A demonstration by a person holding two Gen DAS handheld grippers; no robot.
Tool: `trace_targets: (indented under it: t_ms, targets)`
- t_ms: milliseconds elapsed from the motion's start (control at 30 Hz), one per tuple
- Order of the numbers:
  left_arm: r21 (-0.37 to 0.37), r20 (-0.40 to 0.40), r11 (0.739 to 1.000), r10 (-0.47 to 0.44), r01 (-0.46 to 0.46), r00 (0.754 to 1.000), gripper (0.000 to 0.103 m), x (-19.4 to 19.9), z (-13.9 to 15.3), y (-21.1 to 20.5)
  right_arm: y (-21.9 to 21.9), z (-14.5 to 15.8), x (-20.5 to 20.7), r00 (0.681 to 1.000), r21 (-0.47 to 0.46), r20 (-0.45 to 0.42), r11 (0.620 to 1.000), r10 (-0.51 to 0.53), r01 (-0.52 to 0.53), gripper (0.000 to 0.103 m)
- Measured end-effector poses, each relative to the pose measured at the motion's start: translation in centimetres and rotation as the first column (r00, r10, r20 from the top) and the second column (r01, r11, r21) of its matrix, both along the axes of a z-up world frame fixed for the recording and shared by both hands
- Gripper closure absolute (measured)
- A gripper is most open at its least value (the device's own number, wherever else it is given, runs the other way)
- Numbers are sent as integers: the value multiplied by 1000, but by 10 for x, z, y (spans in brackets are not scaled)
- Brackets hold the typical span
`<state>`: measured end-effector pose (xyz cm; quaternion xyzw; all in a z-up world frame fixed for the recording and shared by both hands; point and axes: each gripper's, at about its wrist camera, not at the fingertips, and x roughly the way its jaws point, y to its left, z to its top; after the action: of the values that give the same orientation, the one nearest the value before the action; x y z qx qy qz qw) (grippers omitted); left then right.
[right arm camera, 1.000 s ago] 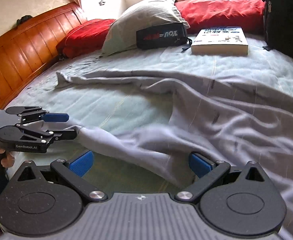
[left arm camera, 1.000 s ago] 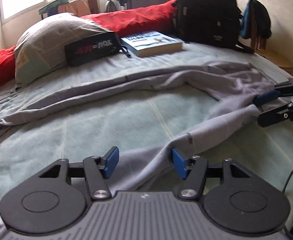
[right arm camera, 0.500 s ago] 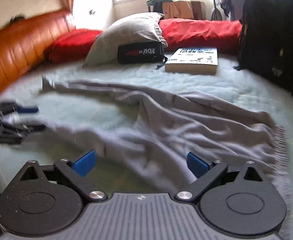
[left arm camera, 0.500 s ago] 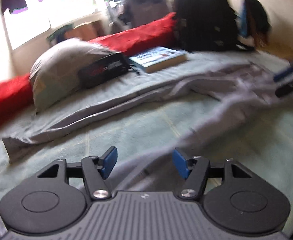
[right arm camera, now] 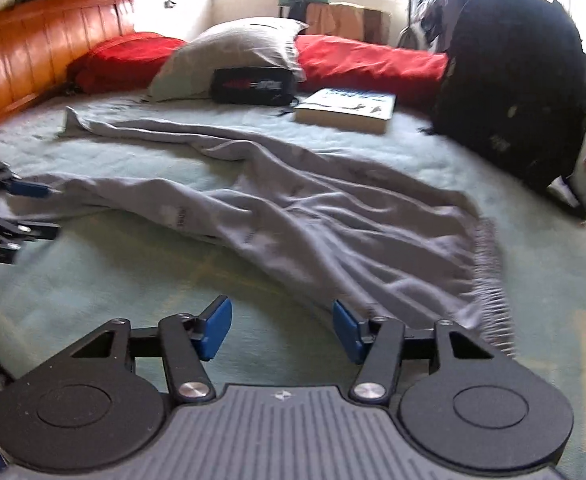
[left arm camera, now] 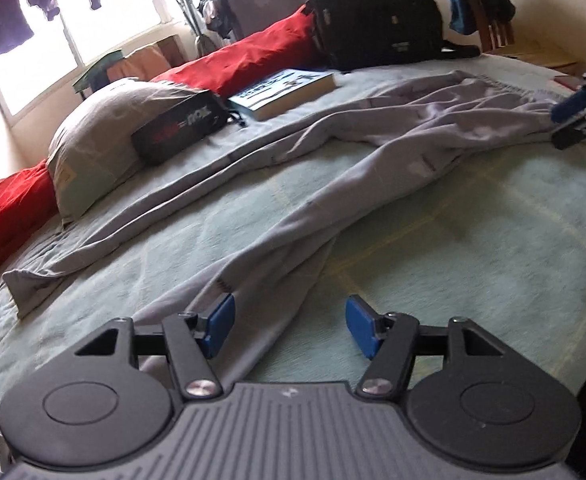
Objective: Fold clothes
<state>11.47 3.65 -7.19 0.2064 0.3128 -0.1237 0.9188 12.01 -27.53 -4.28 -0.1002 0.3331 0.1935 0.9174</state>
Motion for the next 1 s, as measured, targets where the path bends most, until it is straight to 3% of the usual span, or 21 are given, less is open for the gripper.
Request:
trace_targets:
  t_ms: [200, 333, 567, 667, 700, 733, 767, 867, 1000]
  targets:
    - [-13, -9, 999, 49, -49, 999, 40, -2, -2, -14, 0, -13, 3, 999, -176, 47, 984, -12, 20, 43]
    - [-79, -7, 996, 49, -50, 999, 37, -2, 2, -18, -8, -14, -10, 998, -154, 20, 986, 60, -56, 44]
    - [-88, -21, 995, 40, -41, 999, 36, 6, -3, -31, -4, -32, 4, 993, -272, 44, 957, 113, -97, 51]
    - [-97, -30, 994, 46, -48, 999, 36, 7, -4, -30, -1, -36, 16, 988, -300, 34, 945, 148, -132, 59]
    - [-97, -31, 994, 48, -50, 998, 36, 7, -4, -29, 0, -35, 18, 987, -309, 31, 941, 155, -138, 68]
    - [-98, -31, 994, 50, -53, 998, 36, 7, -4, -29, 2, -34, 20, 988, -332, 37, 934, 152, -131, 94]
    - [-97, -31, 994, 54, -56, 998, 36, 7, -4, -28, 4, -33, 21, 988, -359, 46, 926, 146, -120, 98]
    - [-94, -24, 993, 66, -68, 998, 35, 5, -2, -24, 5, -27, 20, 988, -377, 77, 922, 131, -93, 99]
    - [-88, -12, 992, 86, -86, 996, 35, 0, 1, -16, -4, 1, 7, 984, -265, 79, 955, 157, -131, 99]
